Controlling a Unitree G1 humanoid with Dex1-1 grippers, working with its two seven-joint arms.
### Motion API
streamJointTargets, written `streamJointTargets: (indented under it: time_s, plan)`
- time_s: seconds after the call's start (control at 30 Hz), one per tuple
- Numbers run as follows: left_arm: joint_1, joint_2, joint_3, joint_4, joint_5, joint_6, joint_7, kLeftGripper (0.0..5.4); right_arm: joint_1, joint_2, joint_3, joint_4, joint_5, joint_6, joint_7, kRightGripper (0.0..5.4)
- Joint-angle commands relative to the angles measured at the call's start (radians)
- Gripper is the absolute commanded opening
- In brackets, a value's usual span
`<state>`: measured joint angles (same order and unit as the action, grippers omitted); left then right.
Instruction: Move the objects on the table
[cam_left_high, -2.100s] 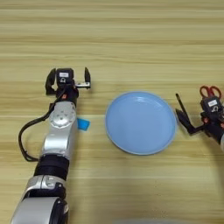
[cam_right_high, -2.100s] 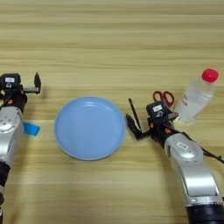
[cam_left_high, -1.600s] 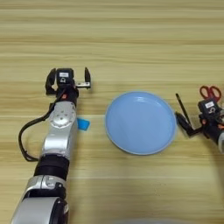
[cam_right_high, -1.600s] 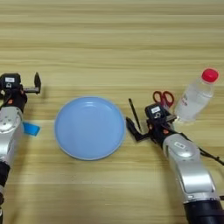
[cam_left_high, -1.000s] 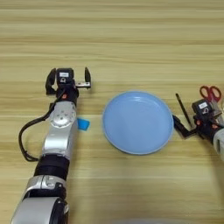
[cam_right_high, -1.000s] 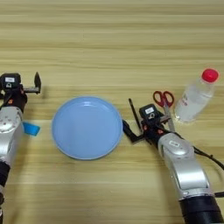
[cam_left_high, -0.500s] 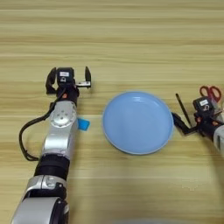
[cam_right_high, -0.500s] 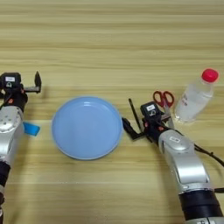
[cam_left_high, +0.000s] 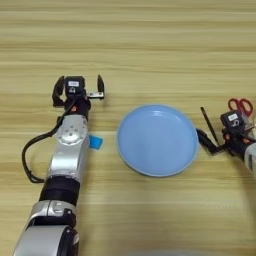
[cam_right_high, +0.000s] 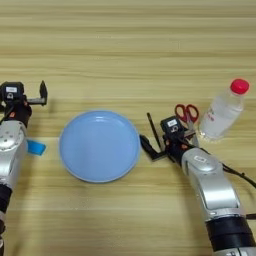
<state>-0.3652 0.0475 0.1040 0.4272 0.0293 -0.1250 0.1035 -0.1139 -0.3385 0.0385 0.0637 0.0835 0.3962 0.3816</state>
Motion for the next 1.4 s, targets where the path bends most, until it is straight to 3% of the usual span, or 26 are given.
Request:
streamJointTargets:
  time_s: [0.03, 0.1, 0.17, 0.47, 0.83, 1.4]
  plan:
    - [-0.002, -0.007, -0.003, -0.016, -0.009, 0.017, 0.001, 5.4, 0.037, -0.01, 0.017, 0.035, -0.018, 0.065, 0.001, 5.39]
    - [-0.001, -0.008, -0.002, -0.017, -0.009, 0.017, 0.001, 5.4, 0.037, -0.01, 0.018, 0.035, -0.019, 0.067, 0.001, 5.39]
    - [-0.001, -0.008, -0.003, -0.018, -0.008, 0.017, 0.001, 5.4, 0.038, -0.011, 0.019, 0.036, -0.02, 0.066, 0.002, 4.95]
    - [0.002, -0.01, -0.003, -0.028, -0.008, 0.02, 0.001, 5.4, 0.042, -0.016, 0.026, 0.031, -0.021, 0.071, 0.005, 3.92]
    - [0.004, -0.015, -0.002, -0.04, -0.006, 0.026, 0.0, 5.4, 0.047, -0.001, 0.017, 0.008, 0.046, 0.161, 0.039, 2.59]
    - [0.008, -0.016, -0.003, -0.052, -0.006, 0.031, 0.0, 5.4, 0.048, -0.001, 0.024, 0.01, 0.053, 0.163, 0.028, 0.88]
